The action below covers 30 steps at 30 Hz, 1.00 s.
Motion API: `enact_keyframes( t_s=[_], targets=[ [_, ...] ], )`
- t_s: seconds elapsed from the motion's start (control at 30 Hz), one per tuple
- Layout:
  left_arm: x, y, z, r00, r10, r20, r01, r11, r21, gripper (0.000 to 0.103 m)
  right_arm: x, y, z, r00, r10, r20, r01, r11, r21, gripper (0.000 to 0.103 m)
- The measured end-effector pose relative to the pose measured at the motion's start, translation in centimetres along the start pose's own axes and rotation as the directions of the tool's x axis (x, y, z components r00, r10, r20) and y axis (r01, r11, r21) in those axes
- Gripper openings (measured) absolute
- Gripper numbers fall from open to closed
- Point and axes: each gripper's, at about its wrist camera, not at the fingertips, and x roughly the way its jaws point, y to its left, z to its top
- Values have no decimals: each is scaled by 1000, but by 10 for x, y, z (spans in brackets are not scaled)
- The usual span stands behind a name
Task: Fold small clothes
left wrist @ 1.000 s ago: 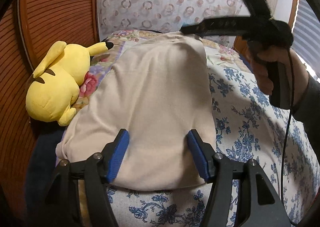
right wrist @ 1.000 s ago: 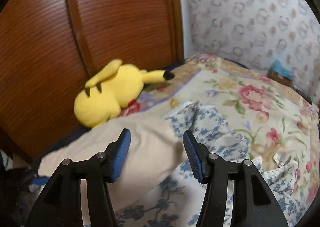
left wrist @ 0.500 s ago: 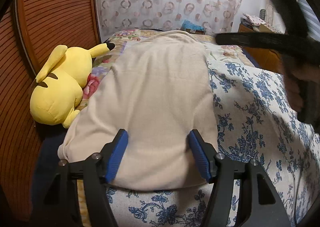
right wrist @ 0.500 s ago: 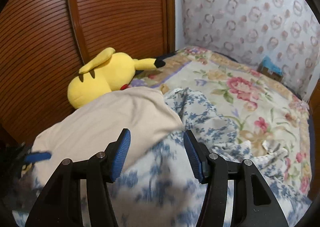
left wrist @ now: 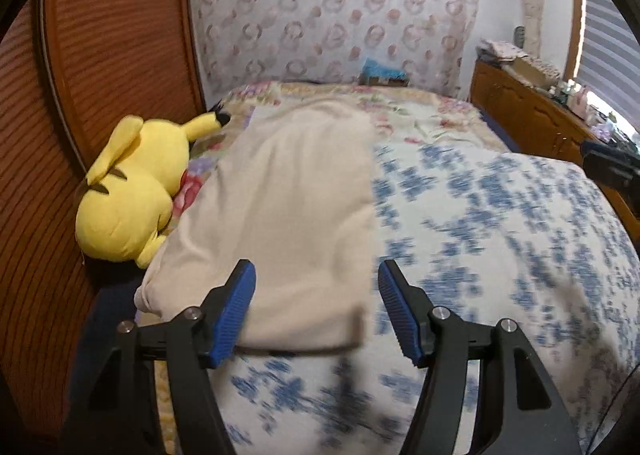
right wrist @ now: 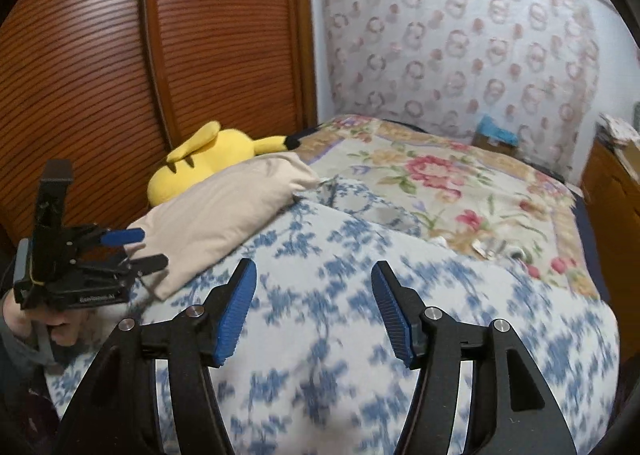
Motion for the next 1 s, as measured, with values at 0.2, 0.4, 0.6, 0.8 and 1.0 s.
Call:
enact_keyframes(
  t_s=[0.2, 0.4, 0.6, 0.8, 1.0],
  targets=[
    [-44, -40, 0, 997, -44, 71, 41, 998, 44, 64, -57, -9, -22, 997, -58, 50, 55, 997, 51, 69],
    [-82, -75, -5, 988, -87, 131, 76, 994, 82, 64, -102, -17, -43, 988, -123, 90, 114, 988, 100, 77],
    [-113, -100, -8, 979, -124, 164, 109, 989, 97, 64, -139, -19, -62, 977, -176, 124, 159, 978, 135, 77],
    [-138, -119, -4, 966, -158, 203, 138, 984, 113, 64, -171, -22, -70, 962, -224, 154, 197, 966, 168, 78],
    [-164, -133, 1, 956, -156, 249, 127, 984, 127, 64, -204, -26, -75, 946, -260, 193, 223, 955, 193, 78]
  ],
)
